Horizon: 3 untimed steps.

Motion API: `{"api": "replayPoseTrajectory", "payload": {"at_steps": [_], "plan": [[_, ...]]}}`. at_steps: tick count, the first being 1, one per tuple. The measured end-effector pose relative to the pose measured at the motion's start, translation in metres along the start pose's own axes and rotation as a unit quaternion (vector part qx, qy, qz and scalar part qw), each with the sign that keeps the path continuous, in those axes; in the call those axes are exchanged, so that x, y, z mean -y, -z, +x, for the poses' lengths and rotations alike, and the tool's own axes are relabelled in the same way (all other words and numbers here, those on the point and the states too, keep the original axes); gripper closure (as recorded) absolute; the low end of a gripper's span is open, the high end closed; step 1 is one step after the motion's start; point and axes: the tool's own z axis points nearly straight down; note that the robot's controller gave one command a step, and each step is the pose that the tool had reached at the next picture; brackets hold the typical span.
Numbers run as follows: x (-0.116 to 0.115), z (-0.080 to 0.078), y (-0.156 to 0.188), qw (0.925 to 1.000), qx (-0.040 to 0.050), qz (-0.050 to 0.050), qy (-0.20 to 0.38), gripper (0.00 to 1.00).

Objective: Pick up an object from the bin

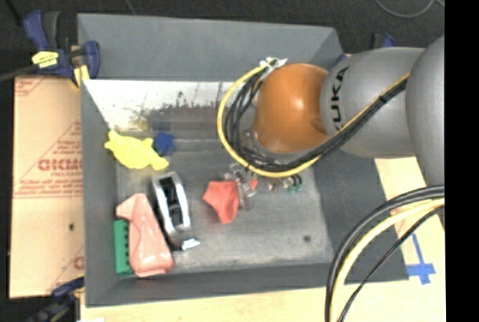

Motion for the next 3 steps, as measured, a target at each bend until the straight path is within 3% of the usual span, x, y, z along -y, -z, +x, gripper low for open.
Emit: {"api": "replayPoseTrajectory", "payload": {"at_steps": [3], "plan": [[0.001, -0.001, 0.061, 1.0, 0.0006, 0.001, -0.001, 1.0]]}}
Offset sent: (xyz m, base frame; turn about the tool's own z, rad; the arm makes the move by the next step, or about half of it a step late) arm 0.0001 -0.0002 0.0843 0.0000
